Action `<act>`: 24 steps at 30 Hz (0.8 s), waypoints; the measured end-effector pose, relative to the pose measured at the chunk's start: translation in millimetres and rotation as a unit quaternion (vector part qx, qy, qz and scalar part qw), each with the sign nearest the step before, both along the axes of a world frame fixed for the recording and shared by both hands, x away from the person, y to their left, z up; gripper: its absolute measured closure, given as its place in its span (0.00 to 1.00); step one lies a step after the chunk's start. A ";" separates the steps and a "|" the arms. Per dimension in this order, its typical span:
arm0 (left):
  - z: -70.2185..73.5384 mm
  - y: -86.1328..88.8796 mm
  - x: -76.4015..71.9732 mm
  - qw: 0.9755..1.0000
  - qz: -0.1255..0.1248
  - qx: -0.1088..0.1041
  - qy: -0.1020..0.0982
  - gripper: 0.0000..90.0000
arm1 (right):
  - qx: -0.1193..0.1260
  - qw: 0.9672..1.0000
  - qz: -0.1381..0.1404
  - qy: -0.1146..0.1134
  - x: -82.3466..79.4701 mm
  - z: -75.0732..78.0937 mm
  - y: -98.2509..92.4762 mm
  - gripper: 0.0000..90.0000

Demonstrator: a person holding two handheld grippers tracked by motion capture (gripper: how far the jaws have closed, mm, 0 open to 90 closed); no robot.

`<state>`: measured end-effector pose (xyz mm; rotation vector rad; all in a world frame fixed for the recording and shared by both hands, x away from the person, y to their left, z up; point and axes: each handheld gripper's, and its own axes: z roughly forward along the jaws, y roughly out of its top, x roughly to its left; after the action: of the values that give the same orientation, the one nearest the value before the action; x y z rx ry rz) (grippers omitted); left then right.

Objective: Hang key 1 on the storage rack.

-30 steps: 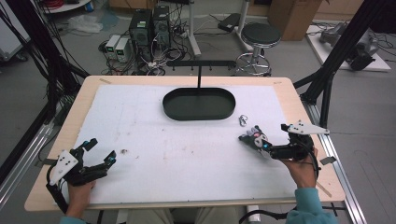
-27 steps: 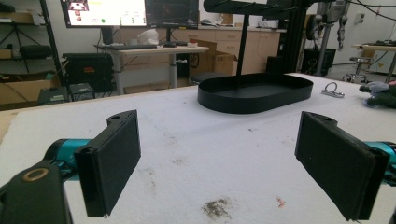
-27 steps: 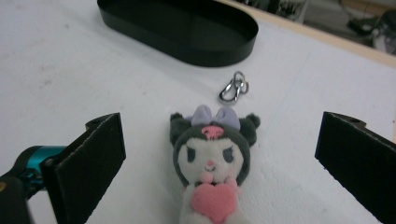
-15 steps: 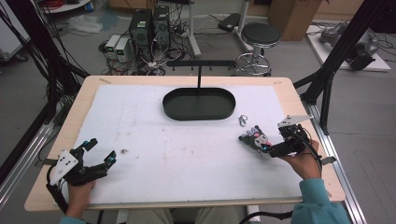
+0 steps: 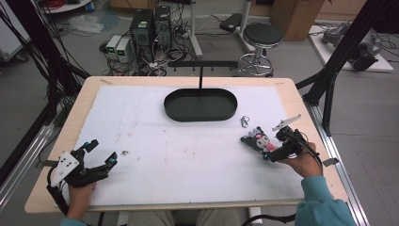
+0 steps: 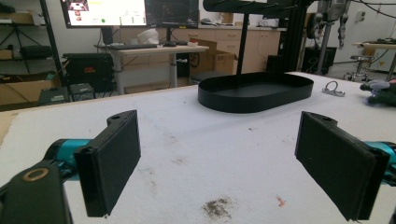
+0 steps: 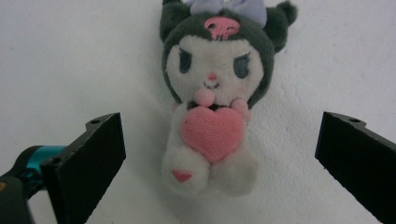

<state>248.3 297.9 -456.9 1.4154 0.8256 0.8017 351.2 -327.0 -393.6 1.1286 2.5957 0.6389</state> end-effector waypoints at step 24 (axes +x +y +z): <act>-0.1 -0.7 0.1 1.000 0.000 0.000 -0.001 0.16 | -0.014 0.998 0.004 0.053 9.5 -11.5 2.0 0.35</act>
<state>248.3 297.2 -457.0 1.4137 0.8250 0.8030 360.7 -325.0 -405.1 1.1728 2.6906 0.5561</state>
